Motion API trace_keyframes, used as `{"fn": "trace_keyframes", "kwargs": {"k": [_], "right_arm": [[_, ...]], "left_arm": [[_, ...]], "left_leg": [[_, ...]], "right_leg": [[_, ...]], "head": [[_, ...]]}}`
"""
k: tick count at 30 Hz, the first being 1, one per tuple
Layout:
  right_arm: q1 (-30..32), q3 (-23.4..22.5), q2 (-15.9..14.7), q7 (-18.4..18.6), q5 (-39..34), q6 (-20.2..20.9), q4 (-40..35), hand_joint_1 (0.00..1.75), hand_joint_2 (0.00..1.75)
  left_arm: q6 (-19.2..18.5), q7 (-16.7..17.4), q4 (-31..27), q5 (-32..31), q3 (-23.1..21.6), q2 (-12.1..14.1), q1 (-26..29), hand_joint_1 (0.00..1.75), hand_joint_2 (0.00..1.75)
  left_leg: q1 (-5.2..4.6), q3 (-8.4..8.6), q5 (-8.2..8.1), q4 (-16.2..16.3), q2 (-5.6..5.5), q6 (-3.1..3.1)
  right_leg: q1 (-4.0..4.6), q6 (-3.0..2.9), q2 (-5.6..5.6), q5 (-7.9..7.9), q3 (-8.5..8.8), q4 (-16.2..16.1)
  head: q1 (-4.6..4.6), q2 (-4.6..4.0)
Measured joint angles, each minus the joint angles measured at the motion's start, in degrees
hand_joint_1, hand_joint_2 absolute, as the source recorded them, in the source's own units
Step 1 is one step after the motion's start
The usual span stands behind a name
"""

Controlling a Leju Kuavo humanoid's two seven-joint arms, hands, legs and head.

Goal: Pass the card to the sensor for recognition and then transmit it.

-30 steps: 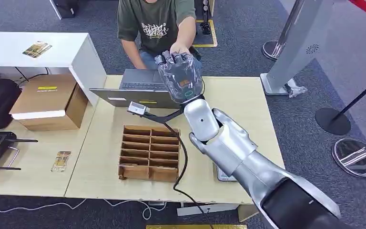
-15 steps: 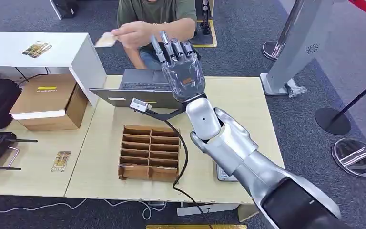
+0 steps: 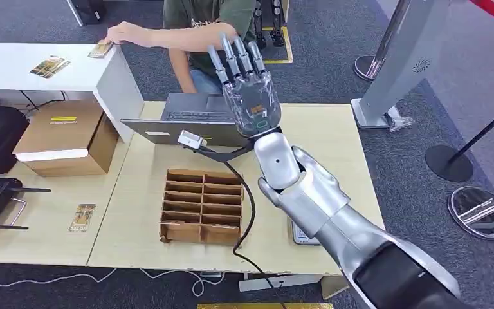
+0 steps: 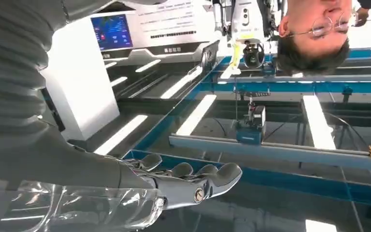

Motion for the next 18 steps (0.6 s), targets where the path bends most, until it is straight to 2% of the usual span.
{"fn": "trace_keyframes", "kwargs": {"k": [4, 11, 15, 18], "right_arm": [[3.09, -3.68, 0.0, -2.15, 0.0, 0.02, -3.53, 0.0, 1.75], [11.64, -14.42, 0.0, -7.94, 0.0, 0.68, -13.37, 0.0, 1.75], [17.22, -19.08, -0.04, -9.34, 0.0, 0.7, -19.97, 0.0, 1.75], [21.06, -20.84, -0.42, -9.23, 0.0, 1.22, -24.29, 0.0, 1.75]], "left_arm": [[-0.02, 0.07, 0.0, -0.02, 0.02, 0.0, 0.0, 0.0, 0.0], [-0.28, 0.46, 0.0, -0.02, 0.26, 0.02, -0.01, 0.0, 0.0], [-0.57, 0.59, 0.0, -0.02, 1.12, 0.0, -0.01, 0.0, 0.0], [-1.09, 0.68, -0.07, -0.02, 1.71, -0.04, -0.02, 0.0, 0.0]], "left_leg": [[0.0, -0.01, 0.0, 0.0, -0.01, 0.0], [-0.01, -0.03, -0.01, 0.0, -0.02, 0.01], [-0.01, -0.03, -0.02, 0.0, -0.02, 0.0], [0.0, -0.02, -0.03, 0.0, -0.01, -0.01]], "right_leg": [[0.0, 0.0, -0.02, 0.0, 0.0, 0.0], [0.0, 0.0, -0.03, -0.01, 0.0, -0.02], [0.0, 0.0, -0.03, -0.01, -0.01, -0.03], [0.0, -0.01, -0.02, -0.02, -0.04, -0.03]], "head": [[0.02, 0.0], [0.0, 0.0], [0.0, 0.0], [0.0, 0.0]]}}
